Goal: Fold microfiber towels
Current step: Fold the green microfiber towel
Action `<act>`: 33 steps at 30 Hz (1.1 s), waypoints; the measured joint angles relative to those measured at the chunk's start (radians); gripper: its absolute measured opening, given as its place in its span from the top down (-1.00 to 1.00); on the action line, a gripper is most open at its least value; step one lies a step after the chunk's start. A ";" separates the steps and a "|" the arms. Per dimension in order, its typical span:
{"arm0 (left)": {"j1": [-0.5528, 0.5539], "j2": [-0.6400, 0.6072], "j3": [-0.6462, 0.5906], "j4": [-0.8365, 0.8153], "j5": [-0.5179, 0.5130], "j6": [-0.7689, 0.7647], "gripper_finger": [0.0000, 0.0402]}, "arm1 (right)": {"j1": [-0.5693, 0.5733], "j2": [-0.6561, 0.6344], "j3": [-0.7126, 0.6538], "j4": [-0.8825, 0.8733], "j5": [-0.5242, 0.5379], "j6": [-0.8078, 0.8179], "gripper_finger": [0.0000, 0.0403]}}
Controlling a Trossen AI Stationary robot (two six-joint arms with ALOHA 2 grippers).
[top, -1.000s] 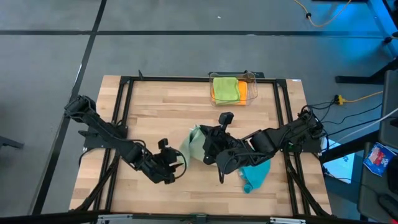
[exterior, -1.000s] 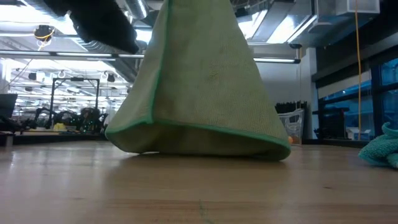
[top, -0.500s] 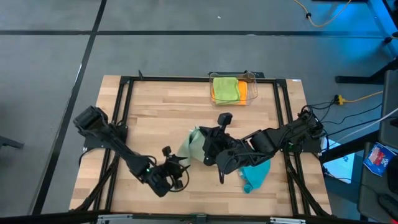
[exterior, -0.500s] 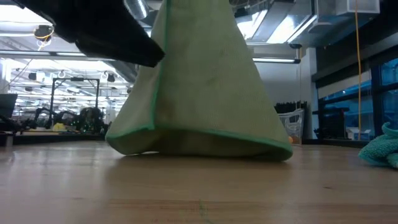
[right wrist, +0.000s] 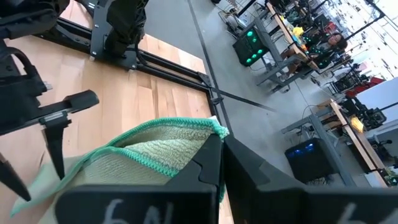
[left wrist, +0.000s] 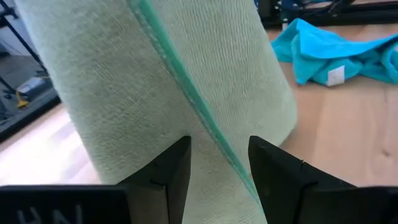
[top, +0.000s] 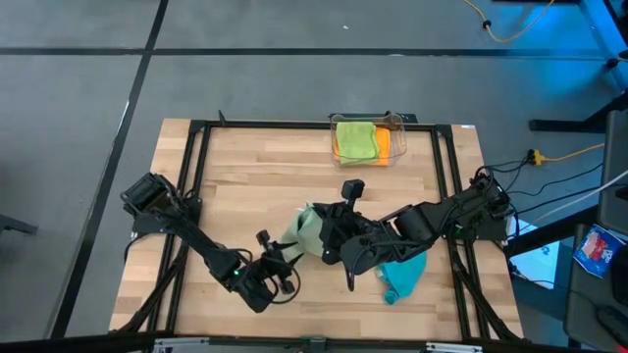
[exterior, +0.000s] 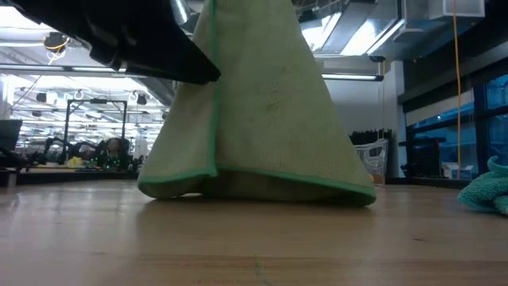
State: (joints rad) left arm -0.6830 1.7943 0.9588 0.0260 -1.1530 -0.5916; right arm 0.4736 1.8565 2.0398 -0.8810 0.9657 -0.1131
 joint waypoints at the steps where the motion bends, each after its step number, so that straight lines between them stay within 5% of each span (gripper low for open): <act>1: 0.000 0.000 0.000 -0.009 -0.007 -0.003 0.24 | 0.000 0.000 0.000 0.000 0.000 0.000 0.92; 16: 0.010 0.000 0.000 -0.103 0.061 -0.187 0.24 | 0.000 0.000 0.000 0.000 0.001 0.000 0.92; 33: -0.047 0.045 0.000 0.021 0.074 -0.216 0.24 | 0.000 0.000 0.000 0.000 0.001 0.000 0.92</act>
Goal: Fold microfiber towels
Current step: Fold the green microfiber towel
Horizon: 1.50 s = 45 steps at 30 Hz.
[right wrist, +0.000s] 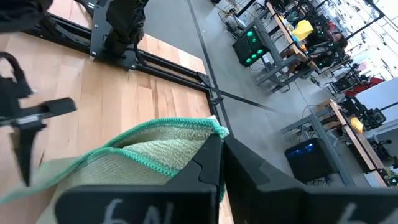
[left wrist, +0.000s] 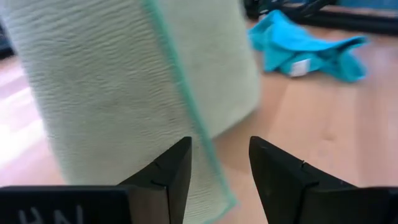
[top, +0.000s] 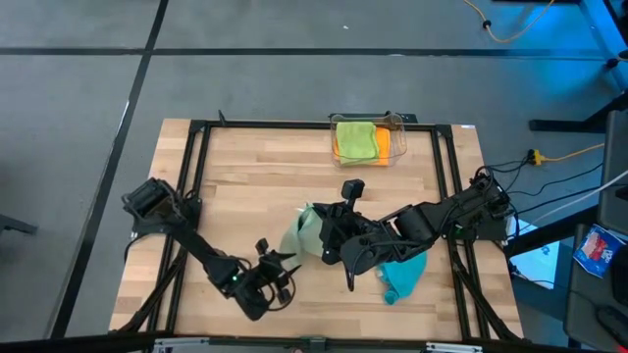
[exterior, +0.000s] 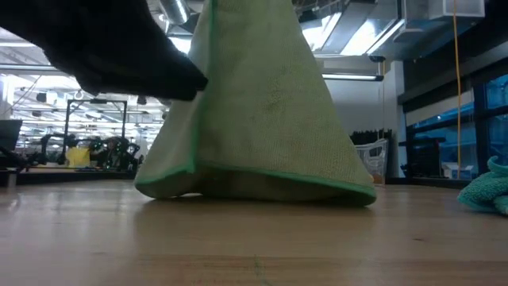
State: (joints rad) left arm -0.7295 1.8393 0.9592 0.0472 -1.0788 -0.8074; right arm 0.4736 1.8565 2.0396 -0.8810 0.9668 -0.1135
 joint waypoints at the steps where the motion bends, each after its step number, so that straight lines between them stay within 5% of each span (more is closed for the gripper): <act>1: -0.008 0.000 0.000 0.019 0.002 0.002 0.24 | 0.000 0.000 0.000 0.000 0.000 0.000 0.92; 12: -0.060 0.000 0.143 0.010 -0.083 0.282 0.40 | 0.000 0.000 0.000 0.000 0.000 0.000 0.92; 20: -0.062 0.010 0.161 0.014 -0.071 0.197 0.51 | 0.000 0.000 0.000 0.000 0.000 0.000 0.92; 25: -0.005 0.111 0.205 0.029 0.066 0.182 0.70 | 0.000 0.000 0.000 0.000 0.000 0.004 0.92; 29: 0.017 0.196 0.262 -0.042 0.055 0.187 0.85 | 0.000 0.000 0.000 0.000 0.000 0.030 0.92; 39: 0.050 0.209 0.308 -0.620 -0.004 -0.260 0.99 | 0.000 0.000 0.000 -0.001 0.000 0.027 0.92; 45: 0.048 0.209 0.307 -0.807 -0.002 -0.411 0.99 | 0.000 0.000 0.000 -0.003 0.000 0.027 0.92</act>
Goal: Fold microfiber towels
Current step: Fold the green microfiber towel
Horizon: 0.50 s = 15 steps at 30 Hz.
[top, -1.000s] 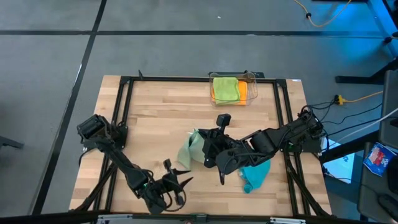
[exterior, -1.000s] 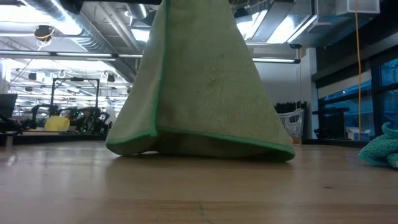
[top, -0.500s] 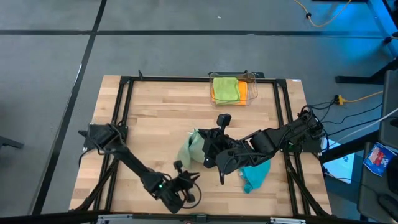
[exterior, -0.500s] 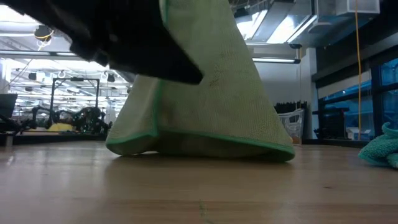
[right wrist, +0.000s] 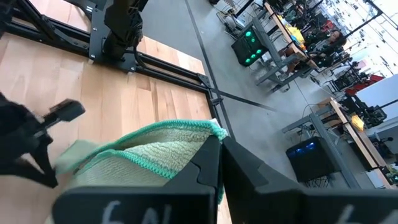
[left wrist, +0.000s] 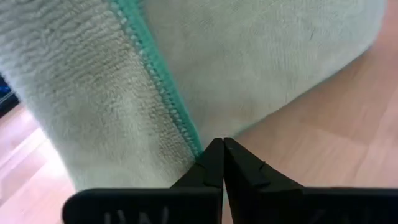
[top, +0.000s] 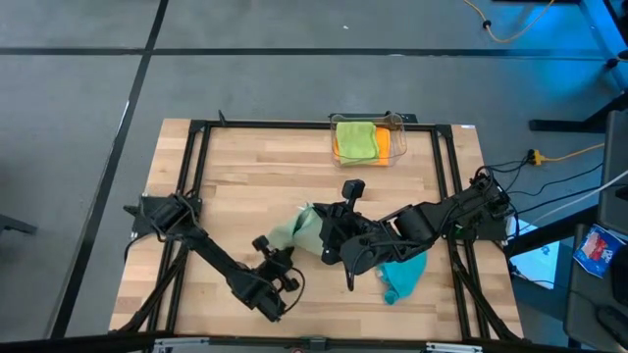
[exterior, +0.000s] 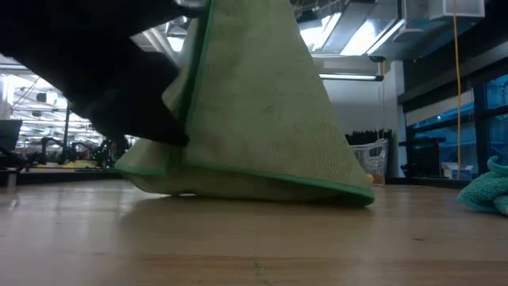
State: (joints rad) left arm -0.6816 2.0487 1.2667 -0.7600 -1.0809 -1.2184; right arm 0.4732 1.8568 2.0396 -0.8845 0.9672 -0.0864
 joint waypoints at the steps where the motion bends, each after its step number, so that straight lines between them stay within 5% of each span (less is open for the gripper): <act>1: -0.007 0.000 0.000 -0.027 0.000 -0.022 0.99 | 0.000 0.000 0.000 0.000 0.000 0.000 0.92; 8: -0.068 -0.049 0.000 -0.248 0.003 -0.254 0.99 | 0.000 0.000 0.000 0.000 0.000 0.000 0.92; 15: -0.065 -0.055 0.000 -0.287 0.014 -0.249 0.96 | 0.000 0.000 0.000 0.000 0.000 0.002 0.92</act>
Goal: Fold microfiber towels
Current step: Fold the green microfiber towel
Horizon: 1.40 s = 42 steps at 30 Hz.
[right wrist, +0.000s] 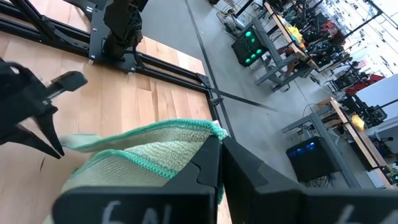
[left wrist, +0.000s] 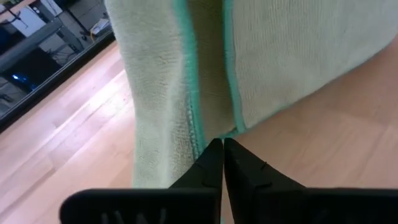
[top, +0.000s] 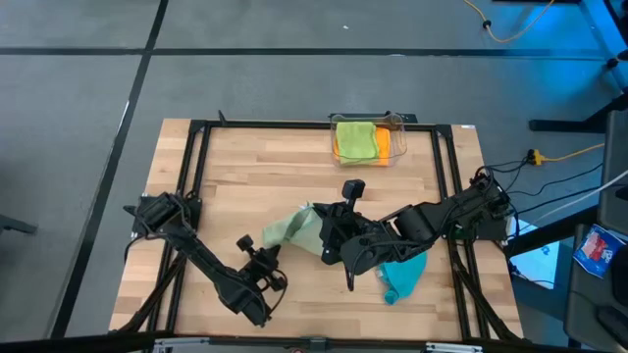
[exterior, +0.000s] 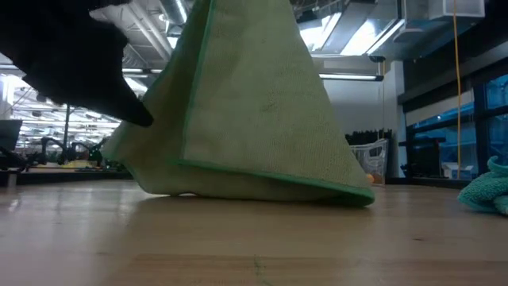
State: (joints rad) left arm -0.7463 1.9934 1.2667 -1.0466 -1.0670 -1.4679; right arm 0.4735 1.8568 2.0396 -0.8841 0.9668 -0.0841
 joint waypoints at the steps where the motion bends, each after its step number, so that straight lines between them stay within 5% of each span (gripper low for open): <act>1: 0.005 0.000 0.000 0.000 0.016 0.019 0.93 | 0.000 0.000 0.000 0.000 0.000 0.000 0.92; 17: 0.077 -0.011 0.000 -0.115 0.060 0.063 0.32 | 0.000 0.000 0.000 0.000 0.000 -0.001 0.92; 42: 0.058 -0.225 0.000 -0.352 -0.051 0.066 0.31 | 0.000 0.000 0.000 -0.004 0.000 0.001 0.92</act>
State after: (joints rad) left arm -0.6879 1.7685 1.2663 -1.3985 -1.1177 -1.4018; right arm 0.4736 1.8568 2.0396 -0.8878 0.9664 -0.0831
